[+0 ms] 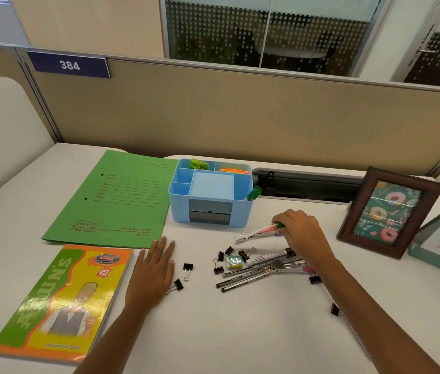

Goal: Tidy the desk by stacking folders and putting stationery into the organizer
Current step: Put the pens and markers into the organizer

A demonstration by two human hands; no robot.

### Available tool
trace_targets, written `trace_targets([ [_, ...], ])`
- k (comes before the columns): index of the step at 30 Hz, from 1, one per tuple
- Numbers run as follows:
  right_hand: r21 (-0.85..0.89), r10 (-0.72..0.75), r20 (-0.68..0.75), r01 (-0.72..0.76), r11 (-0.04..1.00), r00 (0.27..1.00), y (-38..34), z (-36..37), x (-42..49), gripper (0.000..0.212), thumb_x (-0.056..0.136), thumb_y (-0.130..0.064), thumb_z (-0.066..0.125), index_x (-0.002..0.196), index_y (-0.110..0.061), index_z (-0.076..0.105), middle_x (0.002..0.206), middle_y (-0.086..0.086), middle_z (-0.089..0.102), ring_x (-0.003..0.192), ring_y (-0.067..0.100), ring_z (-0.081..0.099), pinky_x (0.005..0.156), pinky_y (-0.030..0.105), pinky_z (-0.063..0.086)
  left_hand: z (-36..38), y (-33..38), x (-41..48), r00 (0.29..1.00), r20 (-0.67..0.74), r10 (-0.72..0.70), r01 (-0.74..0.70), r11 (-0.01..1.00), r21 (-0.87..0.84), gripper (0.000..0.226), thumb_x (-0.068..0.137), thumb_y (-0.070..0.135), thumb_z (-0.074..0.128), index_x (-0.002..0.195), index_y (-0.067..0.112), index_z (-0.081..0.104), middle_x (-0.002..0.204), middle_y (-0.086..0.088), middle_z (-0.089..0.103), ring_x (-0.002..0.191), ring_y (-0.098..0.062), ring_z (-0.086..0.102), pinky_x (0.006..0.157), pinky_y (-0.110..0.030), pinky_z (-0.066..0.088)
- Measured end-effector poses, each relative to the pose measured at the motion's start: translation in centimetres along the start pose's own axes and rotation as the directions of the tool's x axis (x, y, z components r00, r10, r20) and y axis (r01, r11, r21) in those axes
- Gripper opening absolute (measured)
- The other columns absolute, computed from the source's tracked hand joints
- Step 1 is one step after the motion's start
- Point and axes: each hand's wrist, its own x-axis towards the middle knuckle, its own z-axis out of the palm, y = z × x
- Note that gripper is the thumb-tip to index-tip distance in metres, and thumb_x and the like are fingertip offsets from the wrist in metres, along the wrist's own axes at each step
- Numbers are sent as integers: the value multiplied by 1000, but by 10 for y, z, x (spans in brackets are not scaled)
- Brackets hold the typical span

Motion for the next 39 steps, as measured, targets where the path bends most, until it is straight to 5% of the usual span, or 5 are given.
trace_targets([
  [12, 331, 155, -434, -3, 944, 888, -20, -66, 38, 18, 82, 3, 60, 99, 4, 65, 92, 19, 59, 77, 16, 52, 74, 12, 38, 4, 2, 0, 999, 2, 36, -35, 993, -112, 73, 83, 43, 2, 140, 4, 23, 149, -3, 21, 136, -14, 8, 107, -19, -4],
  [17, 269, 107, -283, -28, 963, 953, -25, -61, 60, 20, 86, -2, 56, 103, 4, 63, 100, 21, 58, 84, 25, 59, 72, 23, 44, 5, 10, 0, 998, 48, -28, 33, 992, -118, 70, 81, 46, -2, 138, 8, 10, 148, 2, 13, 137, -12, 8, 110, -25, 0],
  [23, 298, 140, -64, -115, 948, 988, -26, -43, 76, 22, 91, -1, 47, 109, -2, 60, 112, 18, 55, 97, 23, 55, 74, 17, 37, -4, 14, 2, 994, 87, -68, 69, 998, -6, 52, 86, 25, 29, 123, -2, 54, 127, -13, 57, 113, -31, 57, 98, -31, 21],
  [31, 534, 343, -115, -233, 813, 932, -6, -13, 55, 21, 91, -2, 48, 105, -1, 63, 107, 18, 65, 97, 26, 60, 79, 21, 42, -3, 13, 2, 995, 73, -61, 60, 998, 18, 51, 86, 25, 31, 124, 1, 54, 127, -12, 57, 113, -30, 57, 96, -31, 22],
  [39, -128, 279, 392, -249, 960, 877, 20, 36, 12, 27, 93, -17, 47, 119, -17, 54, 125, 5, 54, 117, 21, 45, 100, 37, 34, 1, 11, 1, 998, 33, -48, 49, 999, -23, 61, 88, 35, 16, 136, 4, 39, 142, -7, 39, 131, -25, 36, 105, -27, 10],
])
